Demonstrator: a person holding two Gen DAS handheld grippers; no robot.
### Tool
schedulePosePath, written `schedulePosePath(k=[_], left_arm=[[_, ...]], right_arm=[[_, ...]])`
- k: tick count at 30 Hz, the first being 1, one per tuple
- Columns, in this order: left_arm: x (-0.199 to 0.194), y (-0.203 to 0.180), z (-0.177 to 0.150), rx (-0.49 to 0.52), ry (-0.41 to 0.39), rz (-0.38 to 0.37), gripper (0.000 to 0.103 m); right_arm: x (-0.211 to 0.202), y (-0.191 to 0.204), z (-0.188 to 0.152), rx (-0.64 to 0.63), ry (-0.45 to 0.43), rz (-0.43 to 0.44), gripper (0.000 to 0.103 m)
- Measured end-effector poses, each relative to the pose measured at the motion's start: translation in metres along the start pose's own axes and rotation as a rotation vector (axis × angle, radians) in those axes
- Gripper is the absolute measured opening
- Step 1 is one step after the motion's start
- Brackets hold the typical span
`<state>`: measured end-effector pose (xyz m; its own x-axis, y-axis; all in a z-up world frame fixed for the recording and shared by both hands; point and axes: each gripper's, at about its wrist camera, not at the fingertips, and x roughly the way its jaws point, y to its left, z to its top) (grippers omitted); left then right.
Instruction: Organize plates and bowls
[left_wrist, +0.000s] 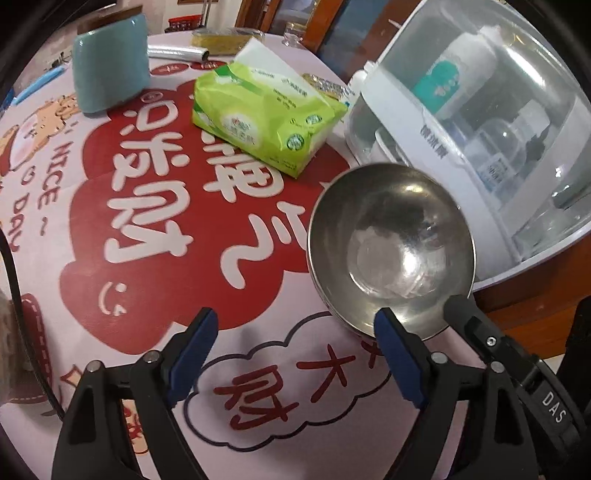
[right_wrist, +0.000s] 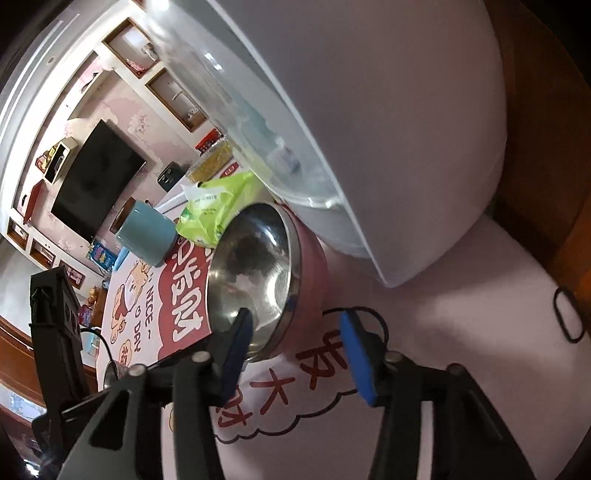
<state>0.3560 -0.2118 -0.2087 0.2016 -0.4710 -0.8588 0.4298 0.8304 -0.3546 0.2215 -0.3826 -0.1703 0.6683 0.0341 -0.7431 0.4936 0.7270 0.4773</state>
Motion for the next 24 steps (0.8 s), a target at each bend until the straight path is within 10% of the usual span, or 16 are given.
schedulePosePath(k=[18,24], left_arm=[[0.02,-0.009,-0.006,0.032,0.025,-0.087,0.024],[0.013,-0.013,-0.011,0.044,0.031,-0.064,0.023]], right_arm=[[0.007,-0.011,-0.003,0.04,0.029,0.006,0.015],[0.003,-0.01,-0.006,0.044,0.047,0.016,0.015]])
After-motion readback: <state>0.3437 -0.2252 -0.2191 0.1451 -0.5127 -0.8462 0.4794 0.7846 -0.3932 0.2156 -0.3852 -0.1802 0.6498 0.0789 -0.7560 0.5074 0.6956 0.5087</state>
